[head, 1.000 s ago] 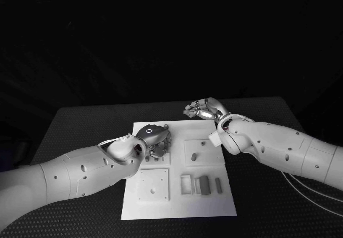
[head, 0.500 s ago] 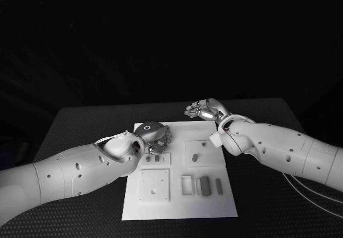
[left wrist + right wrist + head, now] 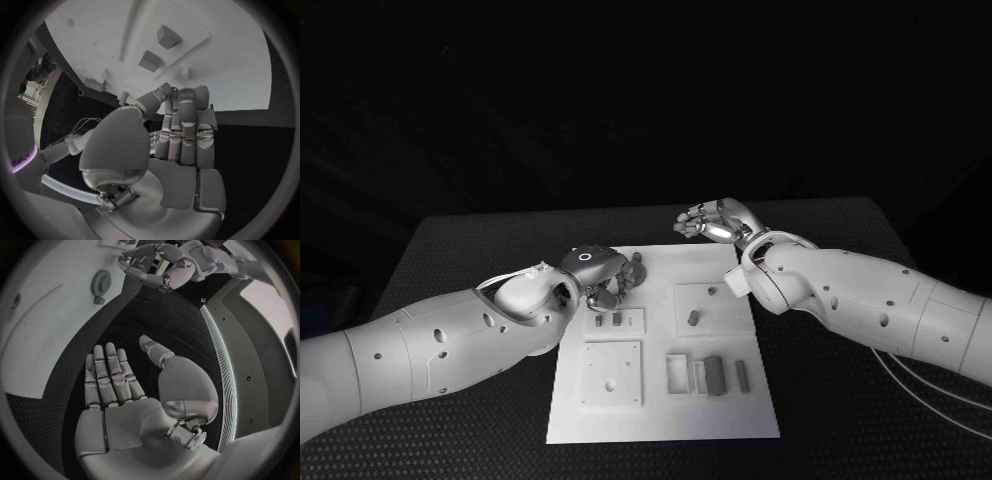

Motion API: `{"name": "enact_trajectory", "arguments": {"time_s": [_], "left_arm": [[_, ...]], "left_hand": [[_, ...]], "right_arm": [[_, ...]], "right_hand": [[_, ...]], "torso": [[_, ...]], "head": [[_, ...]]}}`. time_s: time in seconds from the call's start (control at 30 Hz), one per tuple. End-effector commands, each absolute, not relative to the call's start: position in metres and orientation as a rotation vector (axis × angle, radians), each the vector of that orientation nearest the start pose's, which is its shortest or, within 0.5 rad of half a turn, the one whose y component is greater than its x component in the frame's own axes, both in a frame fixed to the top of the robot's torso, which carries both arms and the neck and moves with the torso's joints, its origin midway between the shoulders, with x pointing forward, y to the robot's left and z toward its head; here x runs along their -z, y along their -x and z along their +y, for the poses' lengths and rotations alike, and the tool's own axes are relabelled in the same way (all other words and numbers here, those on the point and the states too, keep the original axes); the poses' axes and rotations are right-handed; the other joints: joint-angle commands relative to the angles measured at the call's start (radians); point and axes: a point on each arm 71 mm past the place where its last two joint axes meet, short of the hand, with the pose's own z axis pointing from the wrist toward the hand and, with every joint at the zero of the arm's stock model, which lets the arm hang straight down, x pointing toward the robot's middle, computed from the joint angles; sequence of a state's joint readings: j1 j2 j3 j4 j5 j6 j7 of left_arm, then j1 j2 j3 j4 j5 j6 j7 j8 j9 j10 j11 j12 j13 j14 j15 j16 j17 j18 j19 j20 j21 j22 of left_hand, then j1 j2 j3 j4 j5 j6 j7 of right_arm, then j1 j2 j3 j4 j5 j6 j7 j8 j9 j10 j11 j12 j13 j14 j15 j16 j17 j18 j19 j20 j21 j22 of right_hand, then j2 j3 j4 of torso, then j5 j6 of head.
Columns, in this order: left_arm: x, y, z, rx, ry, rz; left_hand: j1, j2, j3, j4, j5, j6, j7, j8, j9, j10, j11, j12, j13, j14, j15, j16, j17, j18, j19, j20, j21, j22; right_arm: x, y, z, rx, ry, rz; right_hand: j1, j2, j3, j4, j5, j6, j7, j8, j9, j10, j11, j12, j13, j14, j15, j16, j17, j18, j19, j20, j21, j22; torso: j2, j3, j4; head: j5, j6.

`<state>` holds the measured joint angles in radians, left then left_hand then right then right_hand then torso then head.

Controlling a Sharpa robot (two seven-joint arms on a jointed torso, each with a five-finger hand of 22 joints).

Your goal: Assemble the parts on the task board

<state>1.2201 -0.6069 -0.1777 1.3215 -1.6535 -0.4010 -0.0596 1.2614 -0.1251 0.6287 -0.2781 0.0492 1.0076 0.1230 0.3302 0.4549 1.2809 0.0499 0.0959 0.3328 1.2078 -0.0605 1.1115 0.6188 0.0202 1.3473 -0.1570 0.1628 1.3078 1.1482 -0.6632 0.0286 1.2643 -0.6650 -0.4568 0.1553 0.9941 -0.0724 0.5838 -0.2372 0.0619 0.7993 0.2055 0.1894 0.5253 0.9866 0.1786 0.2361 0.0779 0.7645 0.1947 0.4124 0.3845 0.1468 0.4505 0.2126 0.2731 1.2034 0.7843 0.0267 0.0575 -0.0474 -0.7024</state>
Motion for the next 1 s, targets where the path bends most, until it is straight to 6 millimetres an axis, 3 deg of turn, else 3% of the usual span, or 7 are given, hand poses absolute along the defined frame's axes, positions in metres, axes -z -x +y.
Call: {"name": "enact_trajectory", "arguments": {"time_s": [0.03,1.0], "left_arm": [[0.225,-0.497,0.135,0.601,-0.464,1.596],[0.227,-0.498,0.151,0.562,-0.453,1.634]], "left_hand": [[-0.005,0.008,0.006,0.001,0.007,0.008,0.0,0.003,0.0,0.006,0.0,0.003,0.018,0.006,0.0,0.003,0.001,0.045,0.006,0.0,0.007,0.014],[-0.006,0.008,0.007,0.002,0.006,0.009,-0.001,0.004,0.0,0.008,-0.001,0.002,0.019,0.008,-0.001,0.004,0.003,0.045,0.008,-0.001,0.006,0.015]], "right_arm": [[0.197,-0.533,-0.193,-1.079,-0.616,1.526],[0.197,-0.533,-0.194,-1.078,-0.617,1.526]], "right_hand": [[0.009,0.003,-0.006,0.0,-0.004,-0.003,0.008,0.004,-0.002,0.007,-0.002,-0.007,-0.001,0.008,0.001,-0.004,-0.001,-0.009,0.006,0.0,-0.003,0.001],[0.009,0.003,-0.007,0.001,-0.004,-0.003,0.008,0.005,-0.004,0.009,-0.002,-0.01,-0.004,0.009,0.001,-0.007,-0.002,-0.009,0.006,0.001,-0.006,0.003]], "torso": [[0.0,-0.0004,0.0002],[0.001,0.0011,-0.0008]], "head": [[-0.001,0.0],[-0.001,-0.004]]}}
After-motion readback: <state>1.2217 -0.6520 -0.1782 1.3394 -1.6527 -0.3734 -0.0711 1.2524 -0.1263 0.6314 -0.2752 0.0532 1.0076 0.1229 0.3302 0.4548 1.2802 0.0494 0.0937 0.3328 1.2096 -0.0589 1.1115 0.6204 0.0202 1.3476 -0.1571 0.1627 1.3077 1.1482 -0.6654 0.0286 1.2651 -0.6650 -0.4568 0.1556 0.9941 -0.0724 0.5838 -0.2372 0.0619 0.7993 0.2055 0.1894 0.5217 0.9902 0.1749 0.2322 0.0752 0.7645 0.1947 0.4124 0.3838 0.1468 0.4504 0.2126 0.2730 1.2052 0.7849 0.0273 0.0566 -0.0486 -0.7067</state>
